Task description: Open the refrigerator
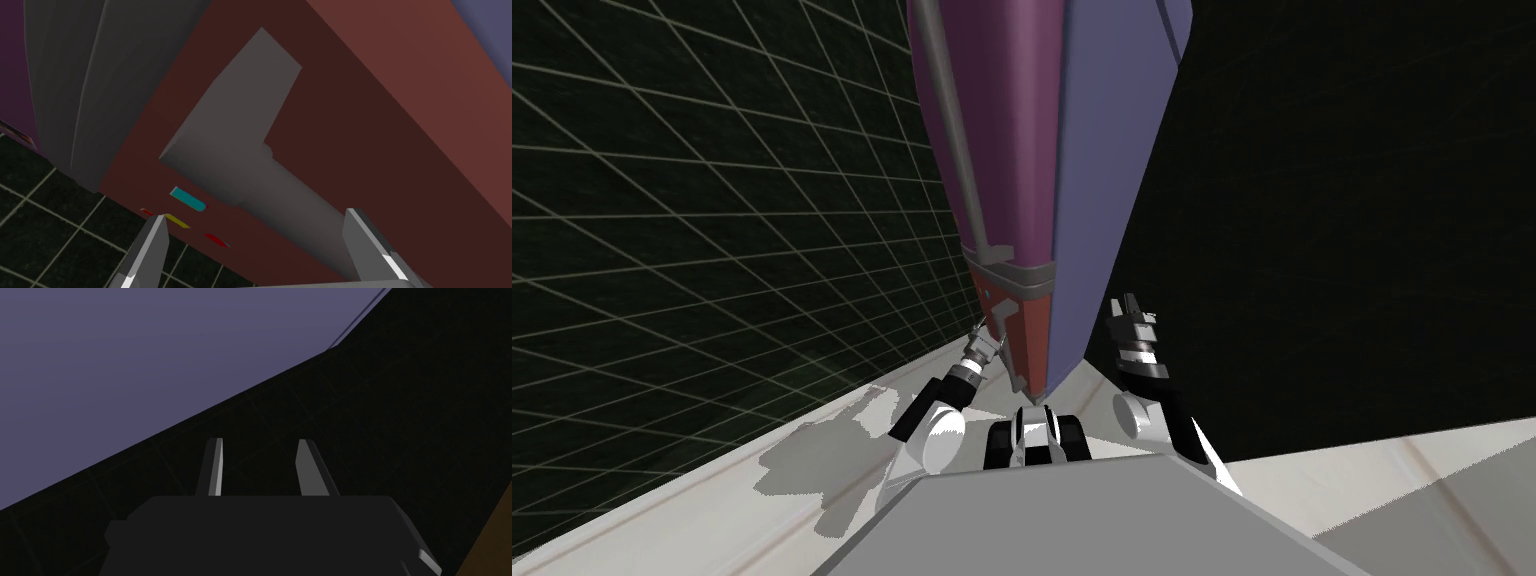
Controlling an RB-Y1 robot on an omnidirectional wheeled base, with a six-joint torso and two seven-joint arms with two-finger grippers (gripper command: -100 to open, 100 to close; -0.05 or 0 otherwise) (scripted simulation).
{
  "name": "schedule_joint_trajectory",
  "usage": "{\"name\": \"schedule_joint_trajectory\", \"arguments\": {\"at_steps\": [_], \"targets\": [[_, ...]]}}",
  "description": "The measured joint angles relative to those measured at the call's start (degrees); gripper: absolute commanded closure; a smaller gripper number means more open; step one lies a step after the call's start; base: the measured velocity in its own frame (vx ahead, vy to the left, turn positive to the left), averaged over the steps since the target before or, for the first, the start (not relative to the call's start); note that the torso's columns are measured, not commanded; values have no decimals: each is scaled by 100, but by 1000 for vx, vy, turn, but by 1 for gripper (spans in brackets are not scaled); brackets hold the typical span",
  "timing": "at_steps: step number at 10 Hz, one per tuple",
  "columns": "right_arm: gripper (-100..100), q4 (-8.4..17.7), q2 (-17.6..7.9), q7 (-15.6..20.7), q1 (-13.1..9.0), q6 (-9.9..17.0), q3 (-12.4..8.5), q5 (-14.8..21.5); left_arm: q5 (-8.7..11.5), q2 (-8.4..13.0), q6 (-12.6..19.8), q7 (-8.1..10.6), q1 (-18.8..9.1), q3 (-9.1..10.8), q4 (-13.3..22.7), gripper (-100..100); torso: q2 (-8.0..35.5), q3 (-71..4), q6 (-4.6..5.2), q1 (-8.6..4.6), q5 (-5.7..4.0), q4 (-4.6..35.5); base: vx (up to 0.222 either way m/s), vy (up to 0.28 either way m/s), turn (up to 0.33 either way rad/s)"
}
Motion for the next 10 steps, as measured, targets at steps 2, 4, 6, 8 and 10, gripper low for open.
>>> {"name": "schedule_joint_trajectory", "arguments": {"at_steps": [2,4,6,8,10], "targets": [[0,0,0,0,0,0,0,0,76,-322,121,30,-25,5,-5,-100,2,1,-1,3,1,1,11,-39,41],[0,0,-1,0,0,0,-1,0,79,-479,150,30,-25,-15,-3,-100,2,2,-1,2,0,1,61,-29,6],[0,0,-1,0,1,0,-1,0,61,-502,244,45,7,5,-110,100,-13,-11,0,-9,-3,-6,43,-14,15],[0,0,-3,0,-1,0,-2,0,-20,-449,66,181,-199,-141,109,100,5,9,1,33,5,-8,-93,210,103],[0,1,-3,0,-1,1,-3,0,-241,-485,12,513,-555,-276,459,100,-23,-11,-5,10,4,-2,-29,142,-8]]}}
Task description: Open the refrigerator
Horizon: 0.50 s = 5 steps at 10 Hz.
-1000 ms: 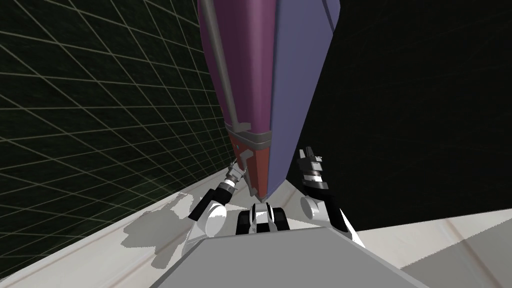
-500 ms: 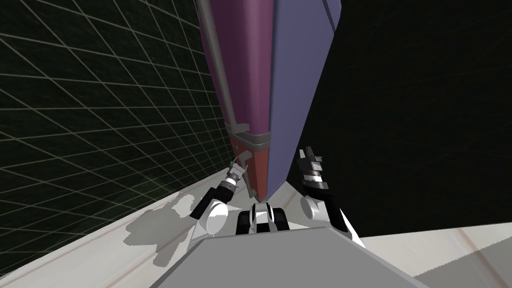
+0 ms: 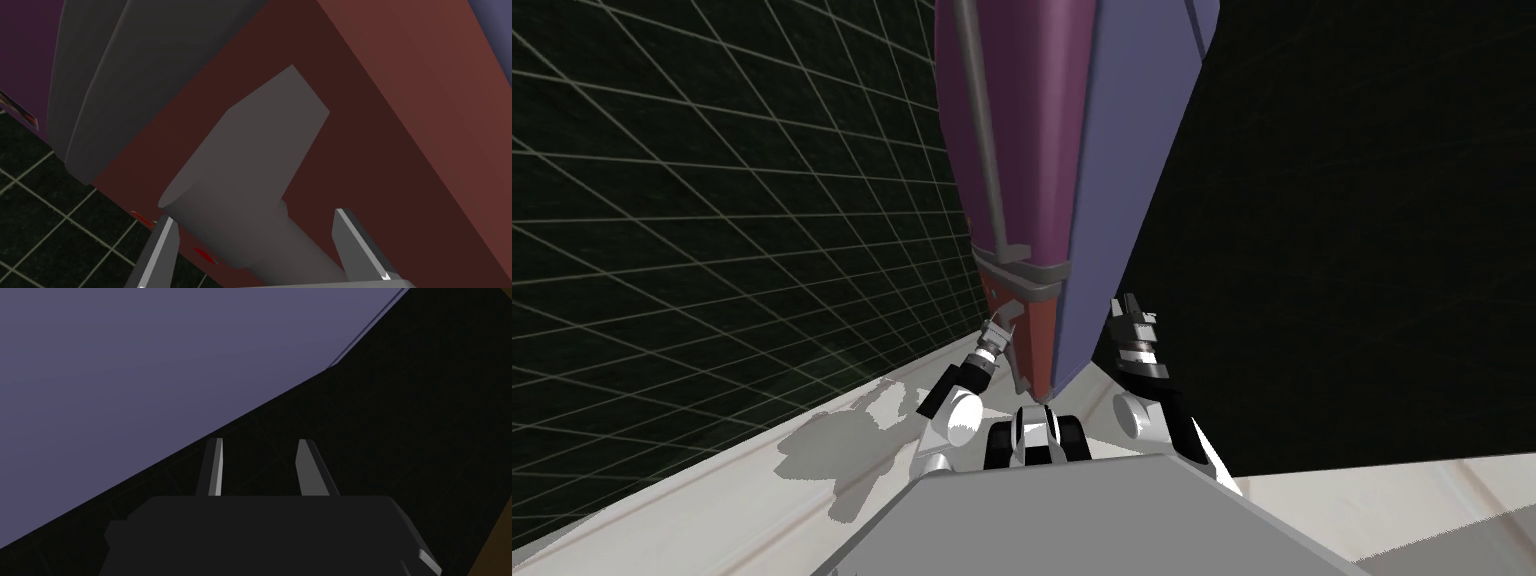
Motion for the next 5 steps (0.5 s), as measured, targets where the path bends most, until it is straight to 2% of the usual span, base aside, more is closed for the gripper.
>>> {"name": "schedule_joint_trajectory", "arguments": {"at_steps": [1,2,3,4,5], "targets": [[0,0,1,0,1,0,1,0,-33,-6,42,119,-62,-14,67,100,-25,-20,2,-49,-17,-2,-36,211,189],[0,-1,0,0,1,-1,0,0,-210,-31,-32,269,-208,-196,240,100,-25,-21,-2,-5,-12,1,-71,258,45],[0,-1,0,0,0,0,0,0,-309,-4,-109,443,-376,-292,414,100,-26,-20,-5,20,0,-3,-54,163,-36],[0,0,1,0,0,0,1,0,-359,2,-109,617,-534,-303,567,100,-41,-29,-4,-11,-5,-4,-29,54,-3],[0,-1,2,0,0,0,2,0,-372,13,-124,750,-670,-314,697,100,-52,-37,-1,-49,-16,-3,-40,172,165]]}}
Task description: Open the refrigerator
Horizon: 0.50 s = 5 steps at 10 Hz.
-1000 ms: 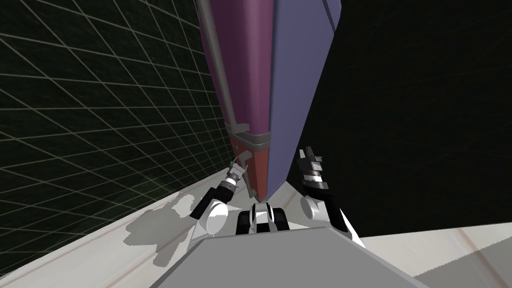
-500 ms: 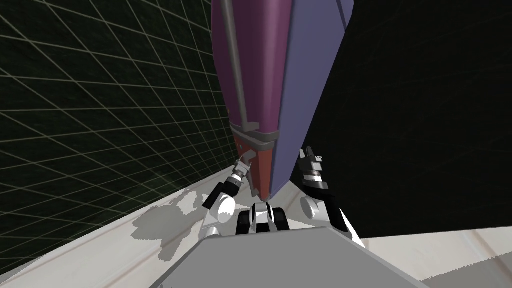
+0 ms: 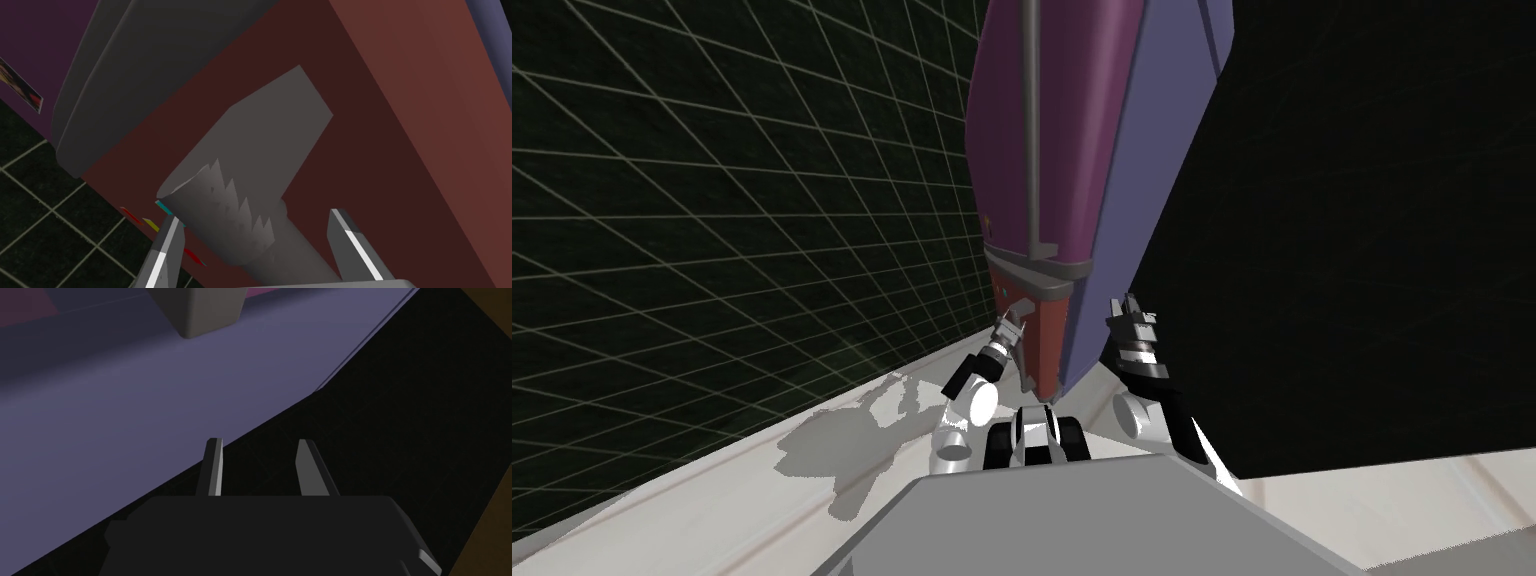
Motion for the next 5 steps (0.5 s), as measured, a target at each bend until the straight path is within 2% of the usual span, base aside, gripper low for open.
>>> {"name": "schedule_joint_trajectory", "arguments": {"at_steps": [2,3,4,5], "targets": [[0,0,-2,0,-1,0,-1,0,-283,-22,-114,351,-370,-231,351,100,20,11,-9,79,19,7,-70,202,17],[0,0,-1,0,0,0,-1,0,-308,10,-182,524,-565,-262,562,100,9,8,-8,52,16,1,-19,74,-6],[0,0,0,0,0,0,0,0,-318,33,-193,660,-695,-275,680,100,-4,-3,-7,14,5,6,-29,199,185],[0,-1,-2,0,1,0,-2,0,-469,6,-338,817,-857,-465,895,100,7,5,-9,54,8,1,-36,270,47]]}}
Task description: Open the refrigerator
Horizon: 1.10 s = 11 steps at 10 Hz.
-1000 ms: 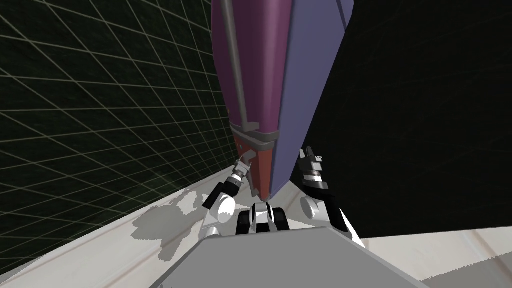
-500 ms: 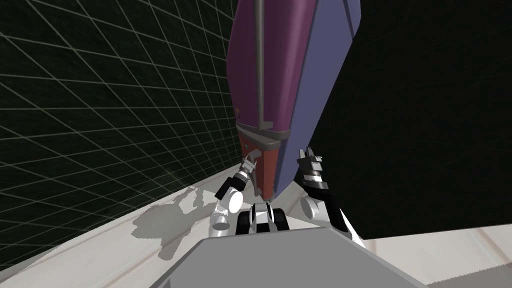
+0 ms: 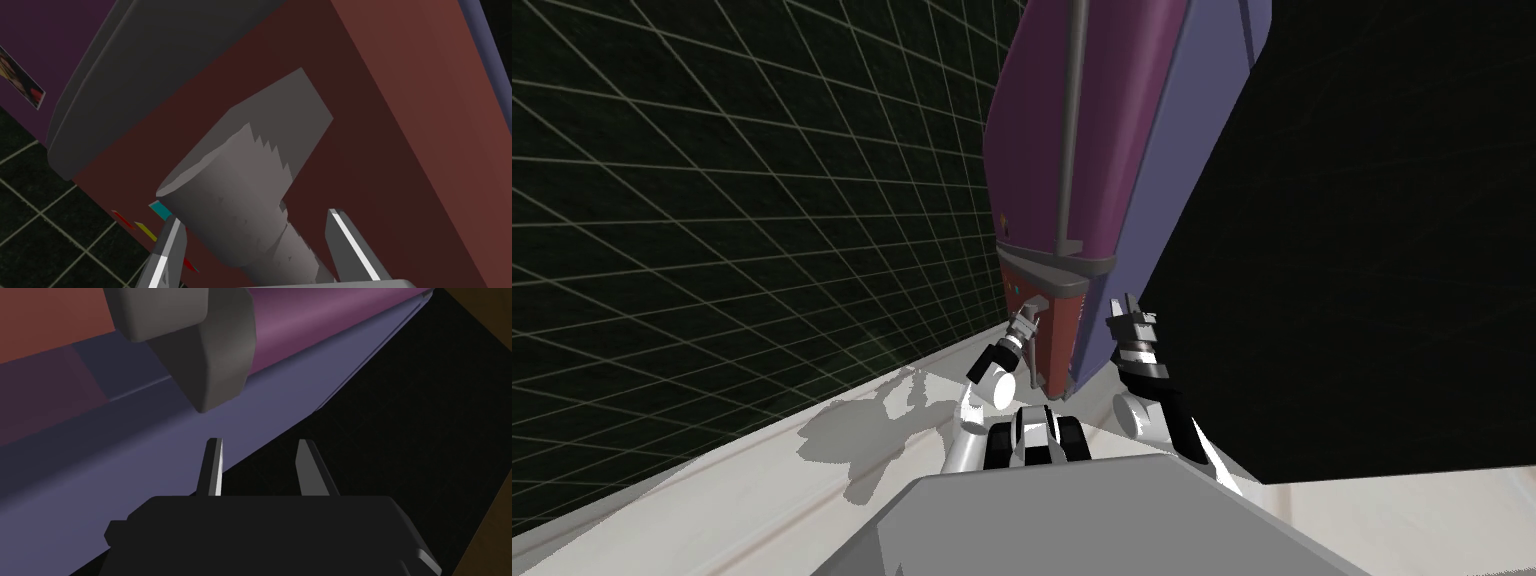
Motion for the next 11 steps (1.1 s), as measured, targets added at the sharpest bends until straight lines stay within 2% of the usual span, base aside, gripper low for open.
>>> {"name": "schedule_joint_trajectory", "arguments": {"at_steps": [1,3,5,7,8,9,10,11], "targets": [[0,1,-1,0,-1,0,0,0,-124,4,-98,176,-150,-119,171,100,2,4,-5,22,8,-5,-40,170,-33],[0,1,2,0,-1,0,2,0,-191,39,-51,489,-473,-112,436,100,-16,-12,1,-59,-7,2,-47,125,87],[0,1,0,0,-1,0,0,0,-471,17,-262,834,-800,-365,758,100,36,25,0,15,8,2,-46,211,22],[0,1,2,0,-1,0,2,0,-550,35,-293,1128,-1098,-417,1085,100,6,4,6,-68,-8,4,2,25,-4],[0,0,3,0,-1,0,3,0,-551,42,-293,1189,-1193,-427,1170,100,-2,-4,3,-68,-8,12,2,188,139],[0,0,1,0,0,0,1,0,-702,-7,-397,1336,-1396,-568,1400,100,-2,-1,-6,19,7,5,-38,272,58],[0,1,-1,0,-1,0,0,0,-825,-21,-477,1517,-1587,-664,1589,100,11,8,-13,47,17,-3,-52,162,-6],[0,1,0,0,-1,0,1,0,-864,33,-504,1688,-1748,-697,1725,100,16,12,-7,-10,7,0,-27,61,3]]}}
